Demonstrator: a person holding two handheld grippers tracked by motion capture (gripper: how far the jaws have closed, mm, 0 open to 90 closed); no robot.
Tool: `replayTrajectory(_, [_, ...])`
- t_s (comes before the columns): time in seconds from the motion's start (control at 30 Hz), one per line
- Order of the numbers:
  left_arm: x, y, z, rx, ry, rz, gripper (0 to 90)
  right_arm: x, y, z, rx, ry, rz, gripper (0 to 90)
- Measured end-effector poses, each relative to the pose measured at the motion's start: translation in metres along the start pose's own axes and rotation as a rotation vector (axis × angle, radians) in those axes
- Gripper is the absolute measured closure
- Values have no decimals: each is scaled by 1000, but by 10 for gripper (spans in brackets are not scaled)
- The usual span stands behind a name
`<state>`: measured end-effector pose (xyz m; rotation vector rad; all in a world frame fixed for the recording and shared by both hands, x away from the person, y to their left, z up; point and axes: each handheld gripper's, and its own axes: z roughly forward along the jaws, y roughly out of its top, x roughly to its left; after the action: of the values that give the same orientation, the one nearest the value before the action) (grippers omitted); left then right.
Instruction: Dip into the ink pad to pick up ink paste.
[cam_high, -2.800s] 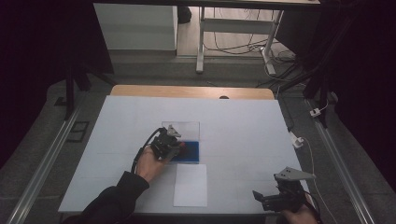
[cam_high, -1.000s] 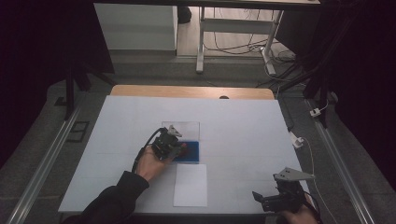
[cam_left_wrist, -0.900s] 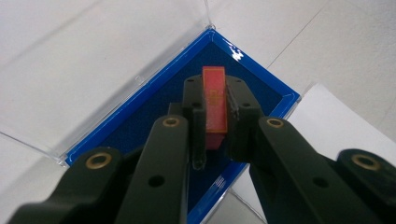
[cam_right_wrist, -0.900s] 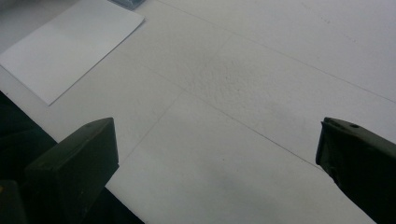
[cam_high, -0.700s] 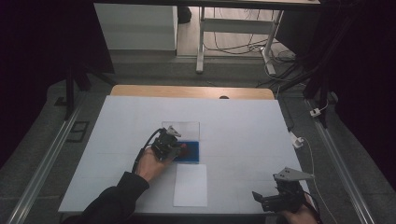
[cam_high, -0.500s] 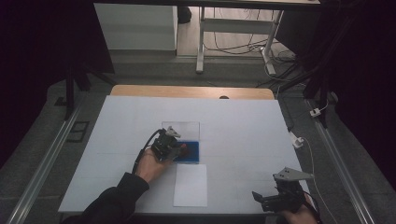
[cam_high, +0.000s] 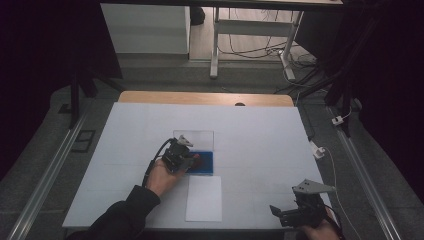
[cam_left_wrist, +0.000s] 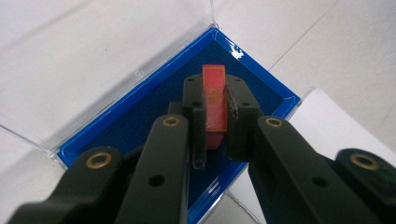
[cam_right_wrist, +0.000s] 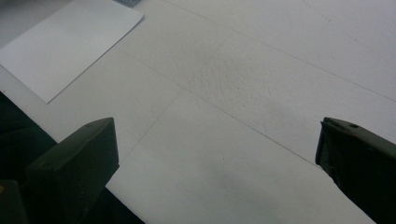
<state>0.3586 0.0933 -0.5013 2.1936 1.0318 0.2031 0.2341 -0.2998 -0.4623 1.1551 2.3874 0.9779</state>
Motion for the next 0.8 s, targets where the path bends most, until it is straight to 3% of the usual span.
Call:
replayTrajectory(0.17, [-9, 1, 0, 10, 49, 56, 806, 0, 0, 0, 1, -1, -2, 0])
replayTrajectory(0.3, [-7, 3, -1, 19, 40, 67, 803, 0, 0, 0, -3, 0, -2, 0])
replayTrajectory(0.43, [-4, 5, -3, 27, 28, 56, 801, 0, 0, 0, -3, 2, -2, 0])
replayTrajectory(0.57, [-1, 6, -11, 0, 26, 56, 800, 0, 0, 0, -3, 1, -5, 0])
replayTrajectory(0.8, [9, 9, -29, -45, 14, 16, 800, 0, 0, 0, -1, 2, -6, 0])
